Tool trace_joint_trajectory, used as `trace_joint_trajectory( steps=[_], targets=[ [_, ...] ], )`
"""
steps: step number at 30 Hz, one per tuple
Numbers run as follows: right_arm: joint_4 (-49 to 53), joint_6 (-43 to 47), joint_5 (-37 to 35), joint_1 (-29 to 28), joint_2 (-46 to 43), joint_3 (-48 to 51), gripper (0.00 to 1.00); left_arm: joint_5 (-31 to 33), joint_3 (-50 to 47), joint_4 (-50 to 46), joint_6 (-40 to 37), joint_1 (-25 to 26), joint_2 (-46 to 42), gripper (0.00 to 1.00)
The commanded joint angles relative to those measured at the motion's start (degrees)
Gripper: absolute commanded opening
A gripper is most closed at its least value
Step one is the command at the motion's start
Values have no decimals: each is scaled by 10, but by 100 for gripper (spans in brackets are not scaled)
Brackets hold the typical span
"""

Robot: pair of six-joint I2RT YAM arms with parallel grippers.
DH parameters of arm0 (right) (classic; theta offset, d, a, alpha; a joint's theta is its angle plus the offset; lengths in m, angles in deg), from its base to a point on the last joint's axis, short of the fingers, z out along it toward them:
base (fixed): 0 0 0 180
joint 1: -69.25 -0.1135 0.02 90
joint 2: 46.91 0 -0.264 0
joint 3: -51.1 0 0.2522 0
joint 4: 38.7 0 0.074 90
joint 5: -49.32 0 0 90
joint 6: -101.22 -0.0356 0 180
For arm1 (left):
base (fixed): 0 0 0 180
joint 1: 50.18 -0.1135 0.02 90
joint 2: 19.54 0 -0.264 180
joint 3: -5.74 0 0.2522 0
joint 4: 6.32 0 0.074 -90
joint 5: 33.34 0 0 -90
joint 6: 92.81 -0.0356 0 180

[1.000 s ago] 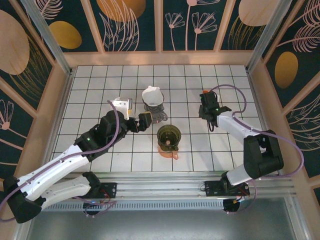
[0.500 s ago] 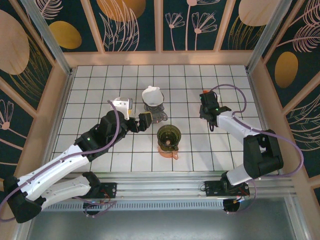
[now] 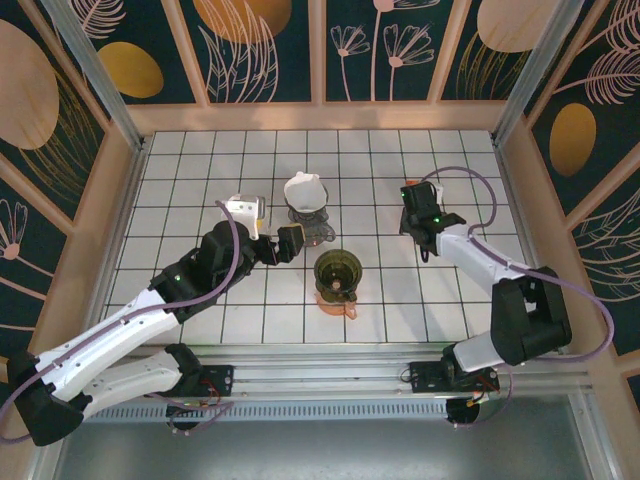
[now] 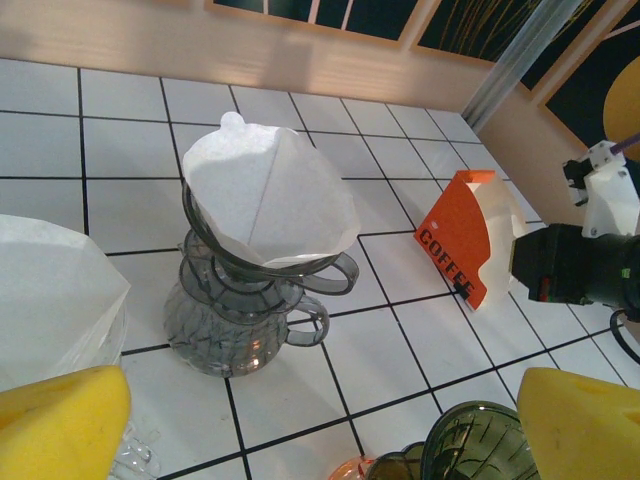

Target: Place the coffee filter in the dripper

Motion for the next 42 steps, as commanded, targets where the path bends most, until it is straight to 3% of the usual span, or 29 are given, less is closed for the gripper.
trace_joint_trajectory(
  steps=[1,10,15,22,31,42],
  targets=[
    [3,4,-39,-22,-40,-2,0,6,0,3,-8,4,2,99],
    [108,-21,-81,-122,-133,-50,0,28,15,-14,-12,4,-2,99],
    [215,-43,-77,-191,-180,-117,0,42,28,-28,-15,4,-4,99],
    [355,-84,16,-229,-220,-211,0,65,48,-47,-16,4,-3,99],
    [512,-107,154,-244,-187,-338,0,83,94,-73,-23,3,14,99],
    [585,-117,208,-287,-110,-426,0,84,129,-75,-38,4,48,99]
  ],
)
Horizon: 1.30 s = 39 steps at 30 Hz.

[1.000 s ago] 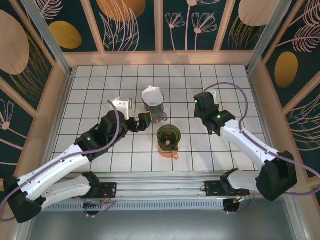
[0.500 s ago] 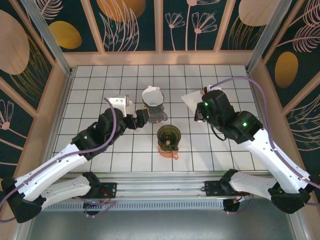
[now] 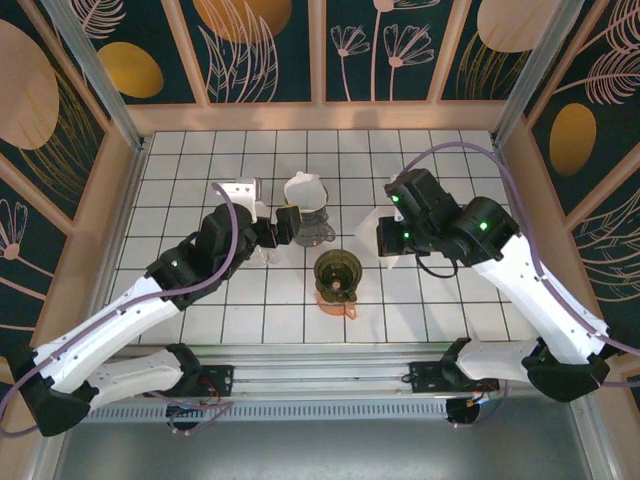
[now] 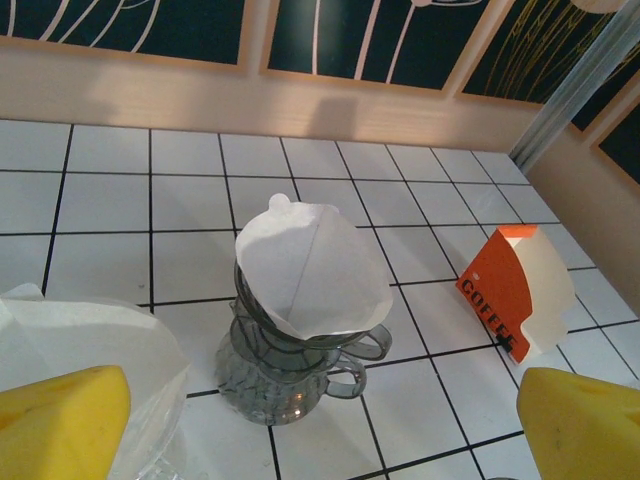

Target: Place the coffee filter in the dripper

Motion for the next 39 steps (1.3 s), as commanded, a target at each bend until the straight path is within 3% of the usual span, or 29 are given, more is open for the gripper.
trace_joint_trajectory(
  steps=[1,12,20,30,39],
  targets=[
    [47,-13,26,-19,13,-34,0,11,23,-9,-18,3,3,99],
    [69,-27,38,-74,59,-67,0,11,26,-7,-21,4,12,99],
    [73,-7,76,-76,108,-72,0,9,23,-6,-23,4,1,99],
    [72,12,52,-80,160,-103,0,0,15,-4,-26,3,-9,99],
    [-26,30,70,-87,182,-50,0,-39,11,-2,-29,4,-8,99]
  ],
)
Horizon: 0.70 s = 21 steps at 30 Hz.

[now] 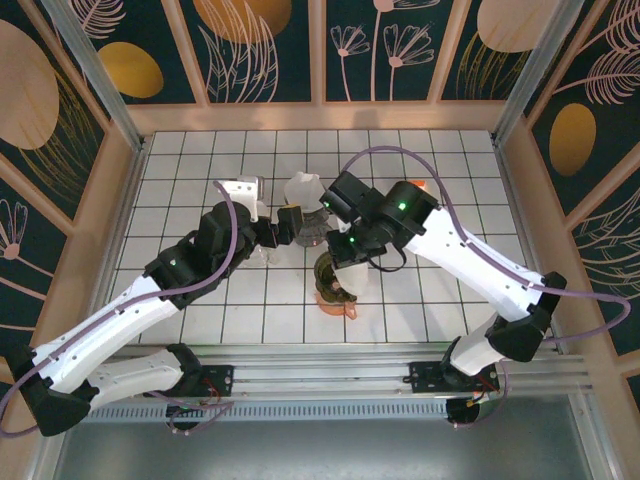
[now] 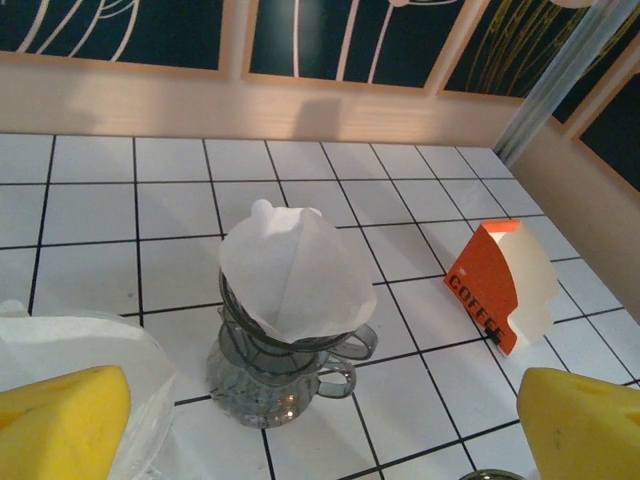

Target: Place the coffee filter in the dripper

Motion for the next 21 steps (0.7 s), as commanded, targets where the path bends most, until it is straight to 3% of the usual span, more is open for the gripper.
trace_joint_trajectory(
  steps=[1,13,21],
  targets=[
    [-57,17,9,-4,15,31,0,-20,1,-3,-11,4,-8,99],
    [-168,15,39,0,3,151,0,-44,-6,-13,-1,3,-9,99],
    [-184,16,37,-1,-1,163,1,-58,-6,-15,0,3,1,99]
  ],
)
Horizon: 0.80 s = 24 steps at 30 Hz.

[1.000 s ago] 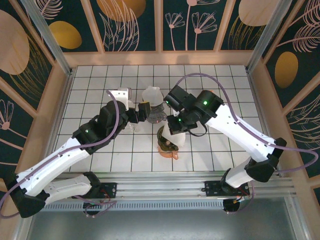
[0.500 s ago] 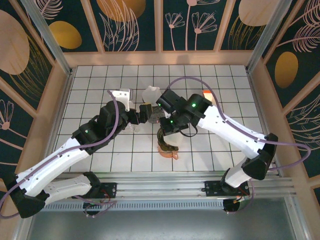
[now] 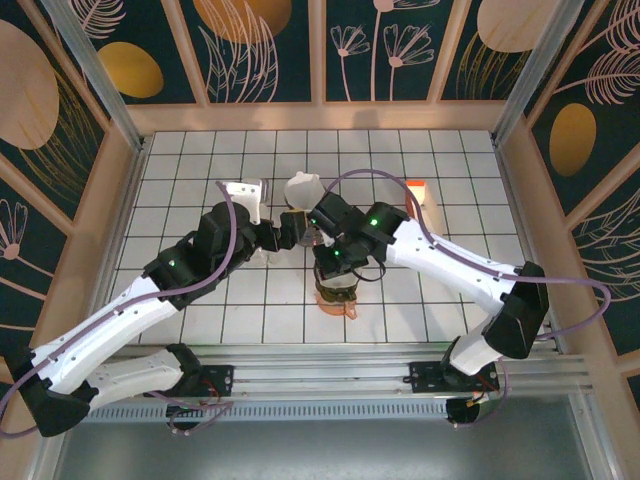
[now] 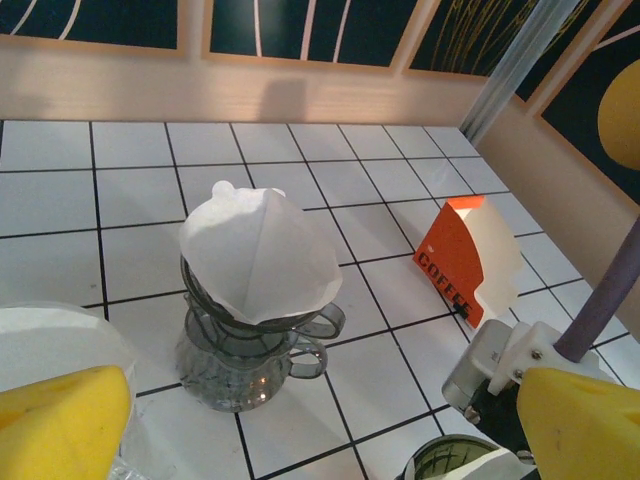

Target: Place the coffee filter in the dripper

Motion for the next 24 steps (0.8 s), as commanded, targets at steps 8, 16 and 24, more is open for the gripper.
trace_joint_trajectory(
  steps=[8,16,24],
  targets=[
    [-23,-3,-31,-1,-49,-8,41,-21,-5,-9,10,3,5,99],
    [-60,-17,-62,0,-106,24,54,-68,-17,-1,33,-16,16,99],
    [-73,-18,-134,10,-180,80,65,-153,-46,-8,31,-18,48,99]
  ],
)
